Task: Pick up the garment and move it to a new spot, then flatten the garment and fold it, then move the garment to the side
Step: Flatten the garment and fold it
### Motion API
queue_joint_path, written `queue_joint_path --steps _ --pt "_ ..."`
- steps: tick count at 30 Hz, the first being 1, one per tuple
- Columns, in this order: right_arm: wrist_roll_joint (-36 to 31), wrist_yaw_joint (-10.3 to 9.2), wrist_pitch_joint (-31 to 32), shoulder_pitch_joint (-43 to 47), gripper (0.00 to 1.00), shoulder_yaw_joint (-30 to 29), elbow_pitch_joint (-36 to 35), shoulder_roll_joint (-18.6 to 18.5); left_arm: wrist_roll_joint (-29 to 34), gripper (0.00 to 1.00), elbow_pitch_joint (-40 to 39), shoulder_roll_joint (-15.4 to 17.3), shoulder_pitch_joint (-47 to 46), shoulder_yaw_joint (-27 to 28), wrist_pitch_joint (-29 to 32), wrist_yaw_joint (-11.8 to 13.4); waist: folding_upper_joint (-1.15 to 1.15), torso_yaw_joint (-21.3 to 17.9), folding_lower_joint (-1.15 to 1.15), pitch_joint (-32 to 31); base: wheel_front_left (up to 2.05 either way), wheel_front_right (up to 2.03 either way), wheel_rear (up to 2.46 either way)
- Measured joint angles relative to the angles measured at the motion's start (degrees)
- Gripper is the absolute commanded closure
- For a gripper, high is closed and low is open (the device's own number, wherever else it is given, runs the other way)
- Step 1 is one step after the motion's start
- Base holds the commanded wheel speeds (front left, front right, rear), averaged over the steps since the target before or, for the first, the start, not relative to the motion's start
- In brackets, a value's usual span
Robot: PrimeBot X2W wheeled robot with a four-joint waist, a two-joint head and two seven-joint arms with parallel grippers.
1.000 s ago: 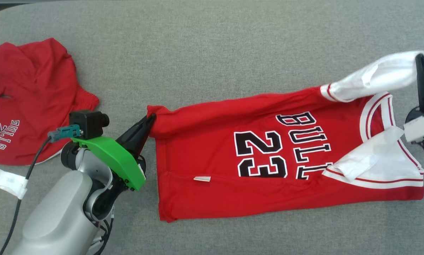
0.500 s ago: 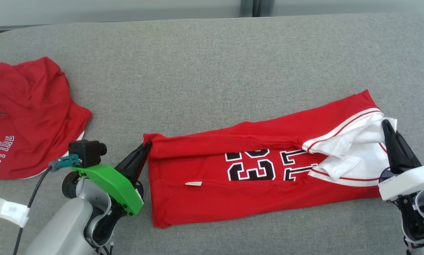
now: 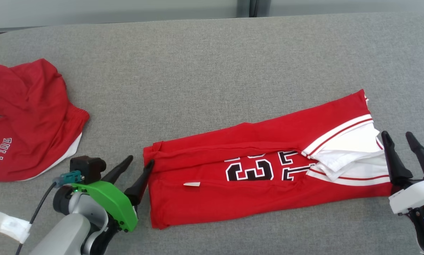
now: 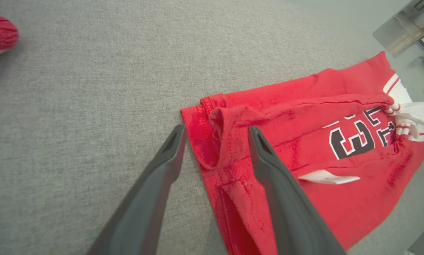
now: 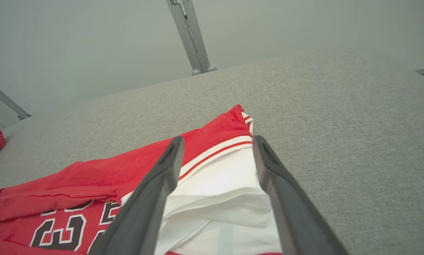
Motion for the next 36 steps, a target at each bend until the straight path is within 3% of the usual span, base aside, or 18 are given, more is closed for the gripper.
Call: queue_joint_path --steps 5,9,10,26,36 --pt "0.16 -1.62 0.42 -0.55 0.00 -2.47 -0.37 -0.81 5.93 0.00 -0.83 3.37 0.77 1.08 -4.09 4.91 0.00 -0.07 0.00 -0.60 0.00 0.00 0.00" --pt "1.04 -3.63 2.61 -0.71 0.00 -4.08 4.69 -1.00 11.02 0.00 -3.15 3.31 0.91 2.52 -9.47 10.45 0.00 0.96 0.00 -0.84 0.00 0.00 0.00" --pt "1.00 -4.05 3.00 -0.77 0.00 -4.07 5.88 -0.91 11.27 0.00 -3.39 3.12 0.96 3.01 -10.56 10.88 0.00 1.30 0.00 -0.81 0.00 0.00 0.00" --pt "-3.24 -7.89 4.50 -7.25 0.00 -1.64 19.08 -0.70 12.01 0.00 -6.43 -2.09 4.49 8.53 -11.57 11.41 0.00 7.28 0.00 0.34 0.00 0.00 0.00" --pt "-6.81 -8.03 6.10 -10.51 0.00 0.96 25.29 -3.43 12.60 0.00 -7.95 -2.09 6.99 12.17 -11.60 11.60 0.00 8.51 0.00 0.86 0.00 0.00 0.00"
